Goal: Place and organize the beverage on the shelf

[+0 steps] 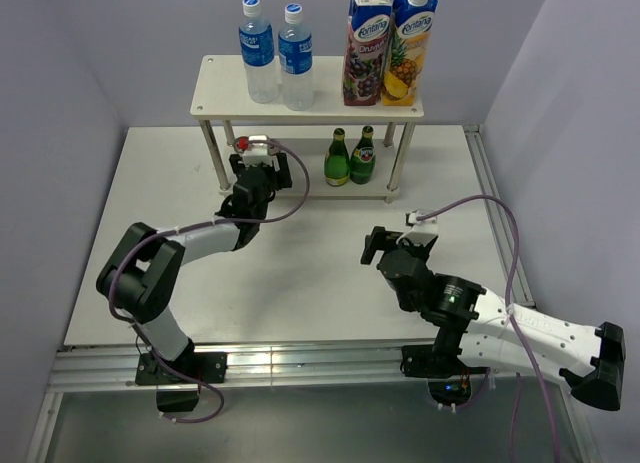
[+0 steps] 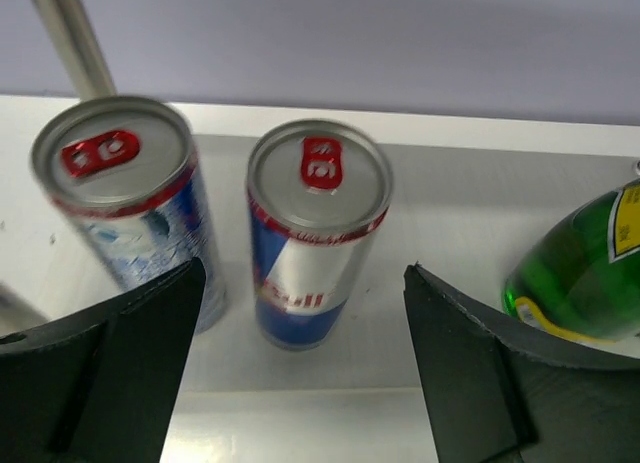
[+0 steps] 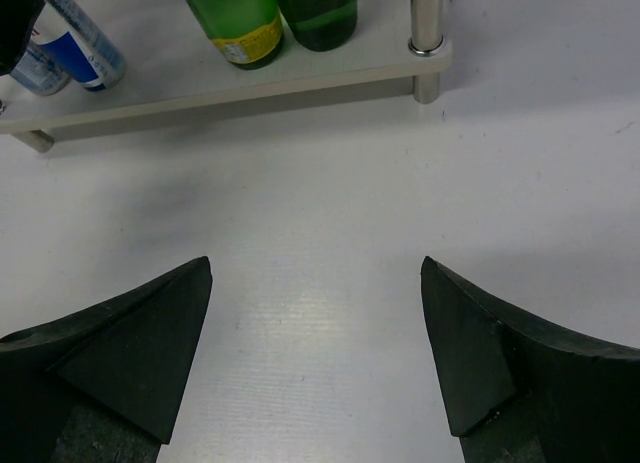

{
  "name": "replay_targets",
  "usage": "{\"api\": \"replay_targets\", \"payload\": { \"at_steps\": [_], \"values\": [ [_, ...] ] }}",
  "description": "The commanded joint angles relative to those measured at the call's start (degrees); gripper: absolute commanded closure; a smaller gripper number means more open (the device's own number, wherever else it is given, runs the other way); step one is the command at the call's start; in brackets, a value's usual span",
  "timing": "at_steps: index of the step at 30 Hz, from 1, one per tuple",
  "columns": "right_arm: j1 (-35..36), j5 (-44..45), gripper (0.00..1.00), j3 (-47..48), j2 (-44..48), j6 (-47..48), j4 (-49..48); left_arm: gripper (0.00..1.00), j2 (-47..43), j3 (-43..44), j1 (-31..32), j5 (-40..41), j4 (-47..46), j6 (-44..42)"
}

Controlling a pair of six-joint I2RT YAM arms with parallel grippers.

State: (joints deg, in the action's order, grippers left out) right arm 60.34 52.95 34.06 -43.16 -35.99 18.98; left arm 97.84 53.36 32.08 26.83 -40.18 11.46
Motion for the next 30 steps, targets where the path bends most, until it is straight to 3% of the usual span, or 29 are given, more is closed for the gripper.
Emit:
{"api": "replay_targets", "payload": {
  "at_steps": [1,5,6,8,12,13,14,15,18,24,30],
  "values": [
    [-0.31,0.75,0.08,-0.14,1.23,-2.33,1.84,0.14,-5.02,-2.12,0.44,2.61,2.73,1.45],
    [-0.22,0.32,0.09,0.91,1.85,-3.04,4.13,0.14,-12.31,-6.6,2.02,5.16,10.19,3.64],
    [-0.22,0.05,0.09,1.18,2.02,-2.6,4.05,0.11,-16.07,-7.3,3.33,5.34,13.08,4.26],
    [-0.22,-2.57,0.09,2.41,2.55,0.8,2.74,0.09,-19.95,-6.79,4.57,5.43,25.81,7.5],
    [-0.22,-3.64,0.09,10.03,1.24,4.16,6.23,0.06,-30.31,1.45,8.51,6.65,51.3,11.3],
    [-0.13,-3.55,0.09,14.76,0.1,4.78,7.37,0.04,-31.82,3.13,10.27,15.01,54.39,11.82],
    [-0.22,-3.38,0.09,17.24,-0.34,6.18,9.65,0.02,-33.14,4.72,12.9,17.44,59.21,12.09],
    [-0.13,-3.55,0.09,19.61,-0.96,7.41,10.19,0.02,-35.33,9.52,16.67,17.29,61.95,12.18],
    [-0.22,-3.38,0.1,27.88,-1.32,11.9,11.95,0.01,-38.33,19.28,17.76,11.59,70.73,14.11],
    [-0.22,-1.62,0.09,41.77,-1.67,18.49,17.4,0.01,-41.5,30.55,17.76,10.79,80.34,13.06],
    [-0.22,-2.32,0.09,46.35,-0.7,20.43,18.63,0.01,-48.71,24.52,17.76,7.1,73.15,8.4]
  ]
}}
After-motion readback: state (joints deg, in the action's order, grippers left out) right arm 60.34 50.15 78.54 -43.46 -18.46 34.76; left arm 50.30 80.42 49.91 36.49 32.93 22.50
